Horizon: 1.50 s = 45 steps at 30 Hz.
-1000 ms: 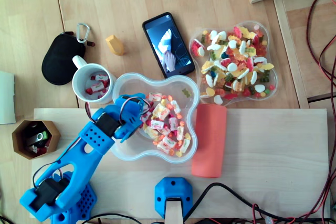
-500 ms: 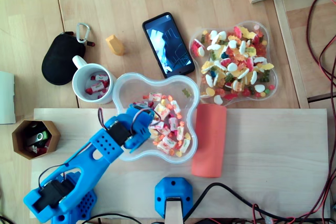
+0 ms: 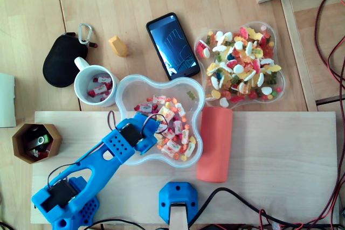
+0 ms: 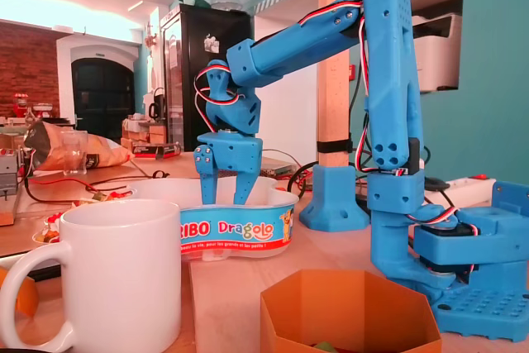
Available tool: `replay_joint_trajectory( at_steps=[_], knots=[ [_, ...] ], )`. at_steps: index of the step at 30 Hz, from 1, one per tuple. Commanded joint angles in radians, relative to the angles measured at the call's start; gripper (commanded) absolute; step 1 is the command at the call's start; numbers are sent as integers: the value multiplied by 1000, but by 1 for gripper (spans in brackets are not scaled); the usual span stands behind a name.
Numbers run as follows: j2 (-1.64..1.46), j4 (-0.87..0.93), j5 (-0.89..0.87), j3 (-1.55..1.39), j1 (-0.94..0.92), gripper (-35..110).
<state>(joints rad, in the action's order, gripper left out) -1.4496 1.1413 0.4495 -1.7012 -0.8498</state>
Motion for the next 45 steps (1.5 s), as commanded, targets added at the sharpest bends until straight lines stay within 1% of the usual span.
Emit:
replay_joint_trajectory(
  at_steps=[1, 11, 22, 33, 39, 45],
  knots=[
    [-32, 3, 9, 21, -18, 9],
    [-32, 3, 26, 110, -18, 9],
    [-25, 3, 6, 126, -18, 10],
    [-11, 8, 20, 107, -37, 26],
    [28, 18, 28, 107, -98, 26],
    [57, 20, 28, 107, -103, 26]
  ],
)
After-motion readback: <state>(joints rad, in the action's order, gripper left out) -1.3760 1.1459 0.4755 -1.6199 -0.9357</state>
